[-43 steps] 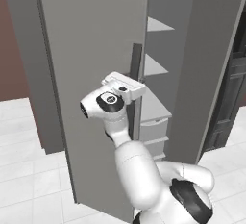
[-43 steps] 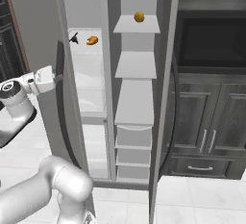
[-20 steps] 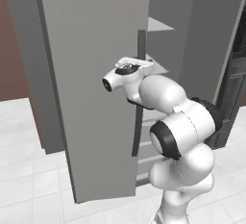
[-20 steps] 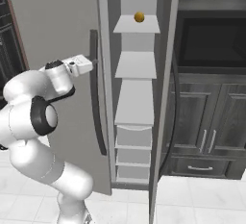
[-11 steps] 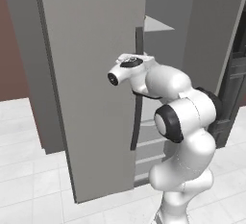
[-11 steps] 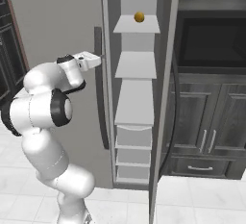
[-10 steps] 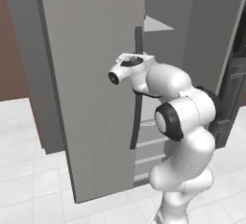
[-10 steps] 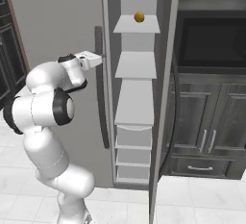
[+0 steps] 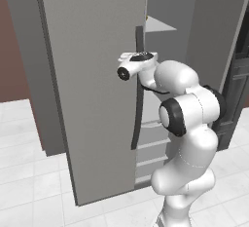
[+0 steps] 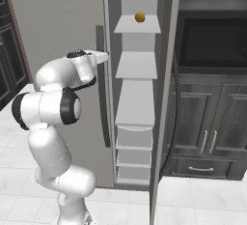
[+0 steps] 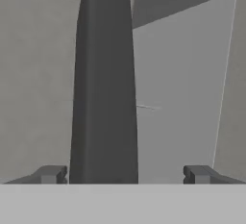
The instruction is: Pick up the frozen fish from the freezer, place it on any shelf in the fridge, and close the fridge and freezer doors when done.
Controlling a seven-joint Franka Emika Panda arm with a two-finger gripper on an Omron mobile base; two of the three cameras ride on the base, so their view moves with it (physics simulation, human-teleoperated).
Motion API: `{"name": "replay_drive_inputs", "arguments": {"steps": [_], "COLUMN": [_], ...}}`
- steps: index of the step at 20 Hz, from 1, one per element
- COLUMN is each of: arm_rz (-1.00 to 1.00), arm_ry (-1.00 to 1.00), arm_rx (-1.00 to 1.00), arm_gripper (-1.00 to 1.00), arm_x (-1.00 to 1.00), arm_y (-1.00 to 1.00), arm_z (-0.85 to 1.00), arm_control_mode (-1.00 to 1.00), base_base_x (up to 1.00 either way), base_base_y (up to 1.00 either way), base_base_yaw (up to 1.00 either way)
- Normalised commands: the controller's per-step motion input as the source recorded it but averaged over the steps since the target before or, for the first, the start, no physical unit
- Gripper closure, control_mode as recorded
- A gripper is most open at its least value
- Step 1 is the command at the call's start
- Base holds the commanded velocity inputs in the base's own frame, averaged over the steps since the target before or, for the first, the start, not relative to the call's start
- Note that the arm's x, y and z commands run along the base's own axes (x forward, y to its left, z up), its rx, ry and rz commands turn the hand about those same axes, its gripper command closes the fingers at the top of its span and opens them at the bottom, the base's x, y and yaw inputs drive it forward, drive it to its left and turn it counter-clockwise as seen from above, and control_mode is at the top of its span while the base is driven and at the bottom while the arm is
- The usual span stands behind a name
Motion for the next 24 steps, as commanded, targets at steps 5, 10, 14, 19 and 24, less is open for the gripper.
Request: {"name": "replay_drive_inputs", "arguments": {"steps": [5, 10, 14, 19, 24], "arm_rz": [0.01, 0.16, 0.19, 0.21, 0.03], "arm_ry": [0.07, 0.00, 0.00, 0.00, 0.02], "arm_rx": [0.07, 0.05, 0.01, 0.00, 0.01], "arm_gripper": [-1.00, -1.00, -1.00, -1.00, -1.00], "arm_x": [0.55, -0.06, -0.04, 0.00, 0.00], "arm_y": [-0.17, 0.12, 0.15, 0.41, 0.14], "arm_z": [0.07, 0.86, 1.00, 1.00, 0.13], "arm_control_mode": [-1.00, -1.00, -1.00, -1.00, -1.00], "base_base_x": [0.00, 0.00, 0.00, 0.00, 0.00], "base_base_y": [0.00, 0.00, 0.00, 0.00, 0.00], "base_base_yaw": [0.00, 0.00, 0.00, 0.00, 0.00]}}
